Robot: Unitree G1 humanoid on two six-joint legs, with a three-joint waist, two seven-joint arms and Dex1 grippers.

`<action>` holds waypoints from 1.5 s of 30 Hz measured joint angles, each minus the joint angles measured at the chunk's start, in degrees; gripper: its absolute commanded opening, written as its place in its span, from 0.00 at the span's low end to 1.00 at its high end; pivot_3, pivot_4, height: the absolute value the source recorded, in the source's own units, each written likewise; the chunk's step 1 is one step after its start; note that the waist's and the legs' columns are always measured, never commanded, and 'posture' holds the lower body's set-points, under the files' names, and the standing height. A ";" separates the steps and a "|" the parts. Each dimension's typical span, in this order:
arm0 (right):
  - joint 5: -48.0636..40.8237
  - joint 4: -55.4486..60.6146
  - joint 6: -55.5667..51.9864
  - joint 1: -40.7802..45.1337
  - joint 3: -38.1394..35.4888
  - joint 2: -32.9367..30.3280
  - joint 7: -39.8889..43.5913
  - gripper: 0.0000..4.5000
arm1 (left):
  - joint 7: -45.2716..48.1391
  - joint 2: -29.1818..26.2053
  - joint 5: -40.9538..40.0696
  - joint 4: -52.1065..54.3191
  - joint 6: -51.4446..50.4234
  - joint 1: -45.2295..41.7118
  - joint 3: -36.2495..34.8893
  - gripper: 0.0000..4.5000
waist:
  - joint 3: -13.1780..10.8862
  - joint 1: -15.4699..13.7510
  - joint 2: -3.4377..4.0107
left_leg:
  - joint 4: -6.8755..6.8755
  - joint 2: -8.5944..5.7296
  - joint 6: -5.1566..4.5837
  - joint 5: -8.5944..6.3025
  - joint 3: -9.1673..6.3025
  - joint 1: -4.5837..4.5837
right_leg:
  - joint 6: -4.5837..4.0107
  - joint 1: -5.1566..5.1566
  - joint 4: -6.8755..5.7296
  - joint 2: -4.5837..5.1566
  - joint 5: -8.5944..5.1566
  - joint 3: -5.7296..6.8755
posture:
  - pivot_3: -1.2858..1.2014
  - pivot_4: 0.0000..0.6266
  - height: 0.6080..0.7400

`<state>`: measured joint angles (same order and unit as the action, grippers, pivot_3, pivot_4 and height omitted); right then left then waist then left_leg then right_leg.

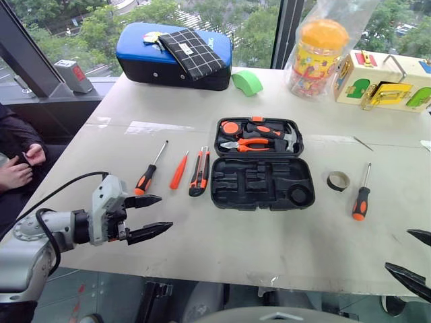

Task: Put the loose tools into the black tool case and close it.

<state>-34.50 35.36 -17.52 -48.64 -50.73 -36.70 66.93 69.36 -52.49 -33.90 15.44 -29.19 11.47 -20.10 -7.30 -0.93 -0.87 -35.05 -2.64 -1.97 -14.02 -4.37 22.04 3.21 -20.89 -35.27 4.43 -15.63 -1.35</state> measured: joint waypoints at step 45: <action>-10.83 11.97 -4.76 21.98 19.38 -5.72 -13.50 1.00 | -16.80 2.33 2.87 -2.60 -13.05 -30.05 10.63 0.18 | 0.20 -1.59 -0.58 | -0.32 -0.20 0.06 -0.03 -0.08 0.01 | 0.03 0.01 -0.20 0.36 0.07 0.65 | 0.52 0.24 1.00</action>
<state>-45.33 47.33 -22.28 -26.66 -31.35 -42.42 53.43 52.56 -50.16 -31.03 12.84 -42.24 -18.58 -9.47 -7.10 -2.52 -1.44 -35.36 -2.84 -1.92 -14.04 -4.44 22.05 3.24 -20.88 -35.47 4.79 -15.56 -0.70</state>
